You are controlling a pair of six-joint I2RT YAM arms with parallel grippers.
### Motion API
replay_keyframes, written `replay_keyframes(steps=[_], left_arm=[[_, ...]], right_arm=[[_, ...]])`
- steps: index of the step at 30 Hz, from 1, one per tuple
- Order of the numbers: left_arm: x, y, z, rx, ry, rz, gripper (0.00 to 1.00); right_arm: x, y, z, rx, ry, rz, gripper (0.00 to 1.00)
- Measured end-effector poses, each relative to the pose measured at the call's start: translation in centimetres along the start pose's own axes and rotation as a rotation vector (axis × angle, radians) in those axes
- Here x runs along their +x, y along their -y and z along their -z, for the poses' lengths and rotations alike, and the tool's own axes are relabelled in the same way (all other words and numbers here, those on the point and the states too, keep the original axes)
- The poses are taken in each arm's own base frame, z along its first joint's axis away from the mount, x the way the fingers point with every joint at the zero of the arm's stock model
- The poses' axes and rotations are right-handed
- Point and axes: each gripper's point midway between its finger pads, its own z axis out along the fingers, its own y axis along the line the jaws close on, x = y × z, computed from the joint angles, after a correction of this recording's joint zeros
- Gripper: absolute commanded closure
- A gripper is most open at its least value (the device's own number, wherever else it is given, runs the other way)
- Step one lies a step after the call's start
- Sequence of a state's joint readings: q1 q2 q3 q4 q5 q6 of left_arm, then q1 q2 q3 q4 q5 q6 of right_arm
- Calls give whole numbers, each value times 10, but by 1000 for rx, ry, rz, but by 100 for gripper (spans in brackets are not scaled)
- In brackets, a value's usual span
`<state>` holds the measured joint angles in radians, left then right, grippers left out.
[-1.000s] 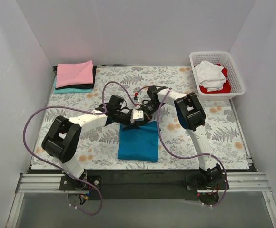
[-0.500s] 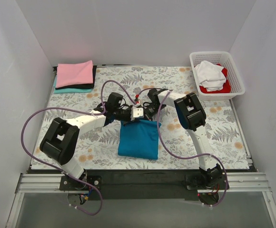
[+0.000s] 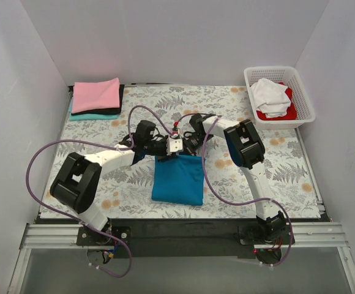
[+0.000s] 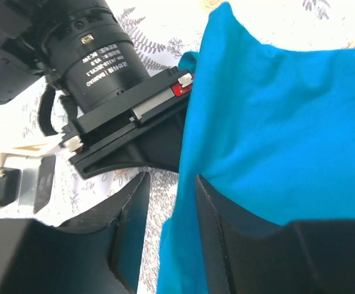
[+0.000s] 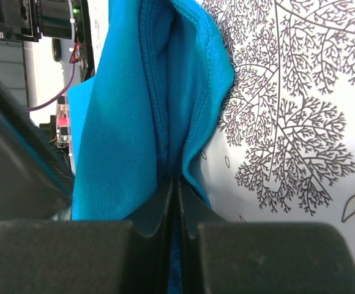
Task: Fold and stack the t-shirts
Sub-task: Fold the tshirt
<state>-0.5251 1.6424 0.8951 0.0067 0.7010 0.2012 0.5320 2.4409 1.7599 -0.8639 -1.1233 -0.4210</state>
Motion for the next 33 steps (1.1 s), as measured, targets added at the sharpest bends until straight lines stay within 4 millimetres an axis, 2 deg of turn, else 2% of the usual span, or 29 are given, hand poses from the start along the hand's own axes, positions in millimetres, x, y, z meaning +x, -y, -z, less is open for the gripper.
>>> replay_keyframes(steps=[3, 6, 7, 11, 12, 15, 17, 19, 22, 24, 30, 33], left_arm=[[-10, -1, 12, -27, 15, 13, 65], [-34, -4, 32, -57, 55, 30, 66], [-44, -4, 41, -61, 75, 44, 66], [-58, -10, 68, -87, 102, 134, 65], [-58, -12, 74, -91, 101, 169, 62], [-47, -13, 82, -79, 72, 299, 58], [-34, -16, 83, -58, 39, 396, 55], [-21, -24, 80, -39, 6, 481, 51], [-1, -32, 74, -16, -42, 585, 44], [11, -34, 68, 9, -73, 642, 43], [41, -24, 51, 77, -155, 761, 41], [55, -19, 47, 89, -199, 800, 41]], right_arm=[[-2, 0, 2, 22, -7, 5, 82], [-8, 1, 8, 85, -20, 44, 75], [-12, 1, 11, 115, -24, 67, 73], [-36, -4, 31, 227, -15, 181, 62], [-45, -7, 38, 261, -8, 214, 55], [-72, -20, 65, 354, 31, 326, 44], [-84, -30, 84, 406, 57, 386, 41], [-88, -39, 103, 449, 69, 424, 40], [-81, -45, 123, 494, 58, 450, 44], [-66, -43, 126, 505, 24, 436, 46], [-10, -19, 113, 494, -125, 338, 46], [5, -12, 110, 498, -174, 318, 46]])
